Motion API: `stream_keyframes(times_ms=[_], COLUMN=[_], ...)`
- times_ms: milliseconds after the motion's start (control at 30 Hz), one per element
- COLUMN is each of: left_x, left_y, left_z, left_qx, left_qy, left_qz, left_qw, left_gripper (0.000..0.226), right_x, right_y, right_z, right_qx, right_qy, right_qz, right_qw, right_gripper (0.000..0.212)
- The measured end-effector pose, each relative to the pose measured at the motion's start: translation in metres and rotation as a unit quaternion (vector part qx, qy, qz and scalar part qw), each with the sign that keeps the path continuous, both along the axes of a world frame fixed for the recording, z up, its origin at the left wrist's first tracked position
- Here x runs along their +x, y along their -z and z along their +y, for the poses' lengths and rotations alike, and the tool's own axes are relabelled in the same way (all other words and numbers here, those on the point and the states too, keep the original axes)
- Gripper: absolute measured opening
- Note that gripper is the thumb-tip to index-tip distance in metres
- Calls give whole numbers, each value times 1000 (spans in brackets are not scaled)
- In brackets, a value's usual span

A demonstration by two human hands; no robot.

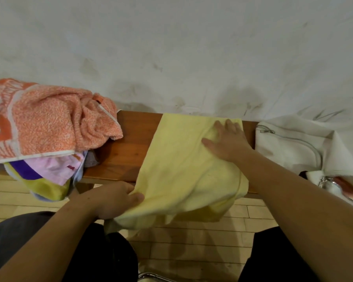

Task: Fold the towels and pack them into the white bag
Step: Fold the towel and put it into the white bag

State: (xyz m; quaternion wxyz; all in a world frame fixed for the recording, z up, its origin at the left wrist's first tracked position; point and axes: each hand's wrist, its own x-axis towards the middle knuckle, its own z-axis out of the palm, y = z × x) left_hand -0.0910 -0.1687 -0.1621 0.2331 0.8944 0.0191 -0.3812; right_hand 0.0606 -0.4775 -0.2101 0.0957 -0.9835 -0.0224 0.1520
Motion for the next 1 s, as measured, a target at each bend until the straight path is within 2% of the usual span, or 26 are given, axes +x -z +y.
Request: stream_keyframes(times_ms=[67, 133, 200, 300, 367, 500, 633, 833, 1000], left_x=[1, 5, 10, 15, 19, 27, 27, 29, 32], left_y=[-2, -5, -8, -7, 1, 13, 10, 14, 17], left_z=[-1, -5, -12, -21, -24, -30, -40, -34, -32], left_qx=[-34, -78, -82, -41, 23, 136, 199, 208, 169], left_qy=[-43, -110, -152, -138, -75, -57, -54, -52, -73], left_qz=[-33, -111, -193, -249, -235, -170, -154, -153, -140], left_qw=[998, 985, 966, 958, 969, 974, 966, 965, 973], left_gripper=[33, 29, 23, 67, 80, 71, 74, 78, 81], right_x=[-9, -23, -39, -61, -72, -73, -50, -26, -29], right_y=[2, 3, 7, 9, 8, 3, 6, 9, 0], right_z=[20, 41, 59, 78, 86, 86, 62, 2, 2], right_qx=[9, 25, 43, 72, 92, 100, 26, -34, 13], right_qy=[-42, -77, -109, -143, -156, -157, -60, 98, 132], right_qz=[-8, -30, -55, -72, -82, -131, -123, -63, -98], right_qw=[999, 996, 992, 984, 980, 974, 990, 993, 986], right_gripper=[91, 88, 87, 85, 84, 74, 64, 75, 63])
